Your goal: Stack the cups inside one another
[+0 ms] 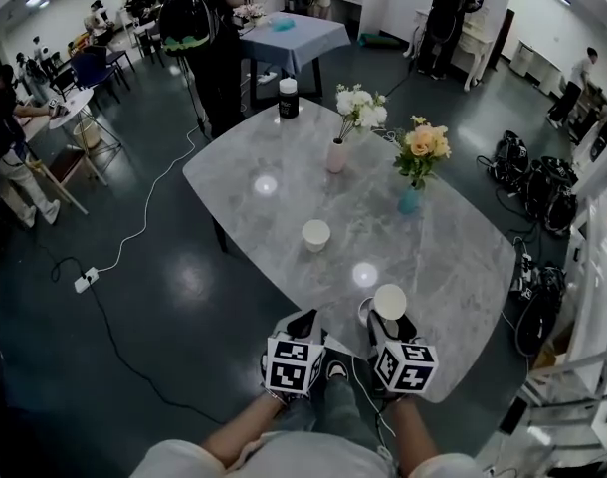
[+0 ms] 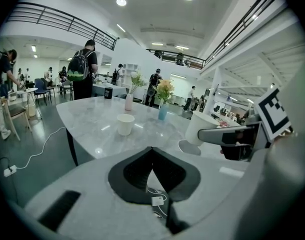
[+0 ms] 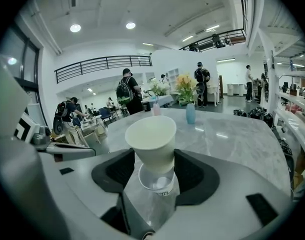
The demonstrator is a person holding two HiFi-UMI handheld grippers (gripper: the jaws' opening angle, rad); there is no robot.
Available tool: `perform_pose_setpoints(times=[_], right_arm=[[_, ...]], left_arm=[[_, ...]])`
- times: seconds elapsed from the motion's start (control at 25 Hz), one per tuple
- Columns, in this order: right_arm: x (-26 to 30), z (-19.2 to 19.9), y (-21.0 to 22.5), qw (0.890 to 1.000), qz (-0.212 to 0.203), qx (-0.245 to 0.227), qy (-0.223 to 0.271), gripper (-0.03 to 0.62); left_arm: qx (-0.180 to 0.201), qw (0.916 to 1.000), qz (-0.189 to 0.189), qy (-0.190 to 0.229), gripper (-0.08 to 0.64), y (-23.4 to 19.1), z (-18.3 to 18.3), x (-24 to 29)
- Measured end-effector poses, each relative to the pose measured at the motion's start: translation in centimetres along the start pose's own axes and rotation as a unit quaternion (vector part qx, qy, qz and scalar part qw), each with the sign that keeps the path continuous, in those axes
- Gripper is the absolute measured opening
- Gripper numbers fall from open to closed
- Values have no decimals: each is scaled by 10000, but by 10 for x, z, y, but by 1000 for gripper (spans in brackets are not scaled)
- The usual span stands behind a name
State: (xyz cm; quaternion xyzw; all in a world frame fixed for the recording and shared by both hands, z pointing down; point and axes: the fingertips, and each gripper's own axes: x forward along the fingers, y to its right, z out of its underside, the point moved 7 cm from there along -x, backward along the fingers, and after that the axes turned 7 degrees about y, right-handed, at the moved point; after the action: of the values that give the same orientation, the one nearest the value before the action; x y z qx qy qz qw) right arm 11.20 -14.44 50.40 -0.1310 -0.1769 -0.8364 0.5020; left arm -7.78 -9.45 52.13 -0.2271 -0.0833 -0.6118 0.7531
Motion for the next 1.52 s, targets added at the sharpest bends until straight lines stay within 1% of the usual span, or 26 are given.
perform_pose_setpoints(times=[0.84,1.2,1.52], right_arm=[[5,21,-5,9995,-106,-83,-282,231],[7,29,-3,9991,-99,16,-415,241],[4,19,1,9996,-25,89,-260,242]], left_arm=[[-129,9997,-87,-161,-5,-2,18,-1],[-183,9995,-140,-198,-5,-5,21,-1],[-213,9996,-126,-166,-5,-3,17,3]])
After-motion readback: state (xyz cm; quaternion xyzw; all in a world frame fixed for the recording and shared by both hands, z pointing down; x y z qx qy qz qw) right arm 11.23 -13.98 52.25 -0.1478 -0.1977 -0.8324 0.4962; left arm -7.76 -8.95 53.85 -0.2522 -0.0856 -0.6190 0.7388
